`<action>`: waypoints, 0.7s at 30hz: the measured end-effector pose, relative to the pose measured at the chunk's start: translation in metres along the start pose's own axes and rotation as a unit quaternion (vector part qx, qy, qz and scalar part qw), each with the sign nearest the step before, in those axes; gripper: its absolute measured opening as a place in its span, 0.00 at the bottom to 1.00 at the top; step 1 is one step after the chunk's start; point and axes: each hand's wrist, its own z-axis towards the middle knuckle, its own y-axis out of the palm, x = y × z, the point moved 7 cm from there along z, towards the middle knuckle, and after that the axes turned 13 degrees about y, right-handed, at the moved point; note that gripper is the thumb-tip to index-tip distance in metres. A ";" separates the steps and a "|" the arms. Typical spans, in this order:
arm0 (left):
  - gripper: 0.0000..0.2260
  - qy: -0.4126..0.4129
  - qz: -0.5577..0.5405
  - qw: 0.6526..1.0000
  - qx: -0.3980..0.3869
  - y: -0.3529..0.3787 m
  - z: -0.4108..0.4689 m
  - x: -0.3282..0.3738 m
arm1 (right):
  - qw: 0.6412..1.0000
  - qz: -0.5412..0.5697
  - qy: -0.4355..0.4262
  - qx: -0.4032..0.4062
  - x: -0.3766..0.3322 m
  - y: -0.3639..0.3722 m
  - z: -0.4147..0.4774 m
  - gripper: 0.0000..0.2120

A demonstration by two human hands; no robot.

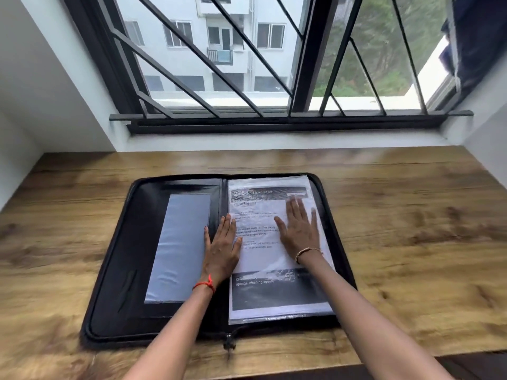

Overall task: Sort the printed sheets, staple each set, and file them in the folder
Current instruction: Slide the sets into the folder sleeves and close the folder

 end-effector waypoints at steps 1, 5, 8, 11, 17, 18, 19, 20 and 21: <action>0.33 -0.008 -0.030 1.000 0.004 -0.001 -0.002 0.001 | 0.999 0.014 -0.032 -0.011 -0.016 0.005 -0.016 0.48; 0.30 -0.027 -0.094 0.994 0.044 -0.002 -0.027 0.004 | 0.990 0.042 -0.122 -0.059 -0.068 0.029 -0.072 0.49; 0.31 -0.024 -0.059 0.997 0.046 -0.002 -0.055 0.004 | 0.989 0.030 -0.127 -0.071 -0.063 0.041 -0.094 0.49; 0.37 -0.006 0.005 0.999 0.045 -0.008 -0.083 0.004 | 0.993 0.014 -0.104 -0.053 -0.026 0.037 -0.097 0.45; 0.29 -0.031 0.043 0.999 0.012 -0.016 -0.120 -0.014 | 1.000 -0.020 -0.006 0.006 0.069 0.021 -0.090 0.51; 0.28 -0.044 0.043 0.998 0.010 -0.018 -0.123 -0.019 | 1.000 -0.017 0.023 0.011 0.082 0.020 -0.089 0.48; 0.25 -0.061 0.042 0.997 0.009 -0.009 -0.118 -0.028 | 0.998 -0.004 0.059 0.008 0.098 0.027 -0.080 0.44; 0.24 -0.080 0.043 0.996 0.010 -0.004 -0.114 -0.037 | 0.996 0.015 0.087 0.000 0.110 0.032 -0.073 0.40; 0.24 -0.102 0.051 0.993 0.017 -0.008 -0.114 -0.046 | 0.995 0.023 0.098 -0.008 0.115 0.035 -0.069 0.36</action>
